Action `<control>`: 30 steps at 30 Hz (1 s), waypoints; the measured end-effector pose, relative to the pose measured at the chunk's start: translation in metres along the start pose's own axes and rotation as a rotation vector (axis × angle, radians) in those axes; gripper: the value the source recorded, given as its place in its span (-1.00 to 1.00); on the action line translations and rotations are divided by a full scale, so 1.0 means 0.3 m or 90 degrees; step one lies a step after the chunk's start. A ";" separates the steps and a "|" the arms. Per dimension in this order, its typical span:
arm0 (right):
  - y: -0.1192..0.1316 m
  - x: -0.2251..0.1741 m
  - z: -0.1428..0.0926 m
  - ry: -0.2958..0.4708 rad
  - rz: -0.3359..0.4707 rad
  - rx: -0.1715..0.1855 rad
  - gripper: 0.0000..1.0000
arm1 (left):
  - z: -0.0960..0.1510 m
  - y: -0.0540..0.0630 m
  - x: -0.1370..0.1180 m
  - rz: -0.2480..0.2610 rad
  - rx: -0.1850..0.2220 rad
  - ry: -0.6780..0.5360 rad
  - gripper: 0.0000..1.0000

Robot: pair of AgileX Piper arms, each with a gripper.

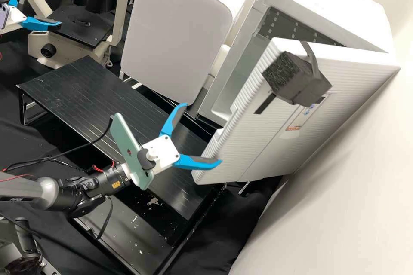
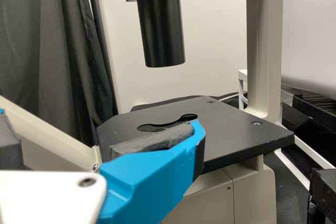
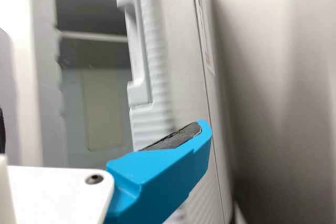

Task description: Close the incubator door

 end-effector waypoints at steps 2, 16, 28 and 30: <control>-0.010 0.000 -0.008 0.007 -0.009 0.005 1.00 | 0.000 0.000 0.000 0.000 0.000 0.000 1.00; -0.161 -0.030 -0.070 0.068 -0.132 -0.009 1.00 | 0.000 0.000 0.000 0.000 0.000 0.000 1.00; -0.237 0.010 -0.063 0.044 -0.148 -0.079 1.00 | 0.000 0.000 0.000 0.000 0.000 0.000 1.00; -0.234 0.010 -0.060 0.036 -0.140 -0.086 1.00 | 0.000 0.000 0.000 0.000 0.000 0.000 1.00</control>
